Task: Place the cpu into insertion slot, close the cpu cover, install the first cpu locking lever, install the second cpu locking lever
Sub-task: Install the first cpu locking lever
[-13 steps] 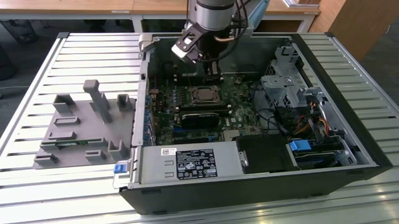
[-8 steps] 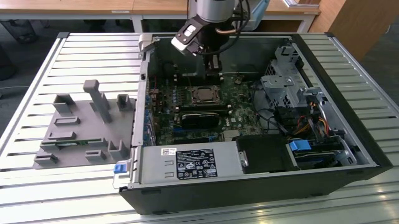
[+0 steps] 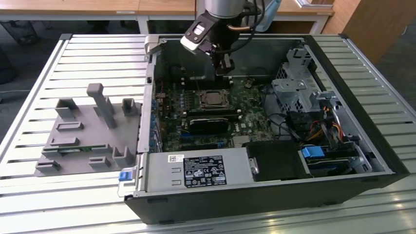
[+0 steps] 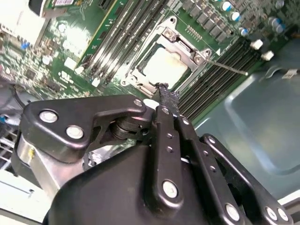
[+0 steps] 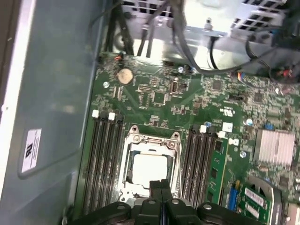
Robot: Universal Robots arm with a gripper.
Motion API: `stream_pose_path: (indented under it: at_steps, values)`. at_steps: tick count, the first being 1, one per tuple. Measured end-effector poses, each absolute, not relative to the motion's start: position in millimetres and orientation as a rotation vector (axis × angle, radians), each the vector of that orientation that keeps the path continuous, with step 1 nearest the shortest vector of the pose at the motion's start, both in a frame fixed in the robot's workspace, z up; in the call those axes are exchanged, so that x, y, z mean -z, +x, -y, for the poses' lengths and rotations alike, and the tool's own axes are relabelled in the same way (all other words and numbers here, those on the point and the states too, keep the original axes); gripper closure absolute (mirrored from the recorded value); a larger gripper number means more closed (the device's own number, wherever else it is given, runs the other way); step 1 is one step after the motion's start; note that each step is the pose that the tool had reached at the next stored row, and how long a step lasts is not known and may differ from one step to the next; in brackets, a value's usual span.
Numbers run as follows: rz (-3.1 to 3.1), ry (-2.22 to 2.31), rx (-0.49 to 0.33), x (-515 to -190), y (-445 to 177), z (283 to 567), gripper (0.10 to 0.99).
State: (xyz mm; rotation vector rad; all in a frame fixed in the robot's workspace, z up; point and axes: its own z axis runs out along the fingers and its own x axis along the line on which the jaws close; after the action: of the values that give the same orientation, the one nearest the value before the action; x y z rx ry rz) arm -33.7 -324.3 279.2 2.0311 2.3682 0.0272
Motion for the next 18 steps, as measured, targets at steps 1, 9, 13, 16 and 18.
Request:
stream_pose_path:
  at_steps: [1, 9, 13, 16, 18]
  values:
    - [-2.386, 2.010, -0.027, -279.2, -33.7, 324.4, 0.980]
    - [-2.527, 1.832, -0.030, -278.5, -33.7, 324.4, 0.980]
    - [-2.593, 1.739, -0.031, -277.9, -33.7, 324.4, 0.980]
    - [-2.640, 1.668, -0.032, -277.4, -33.7, 324.4, 0.980]
    - [-2.671, 1.619, -0.032, -277.0, -33.7, 324.4, 0.980]
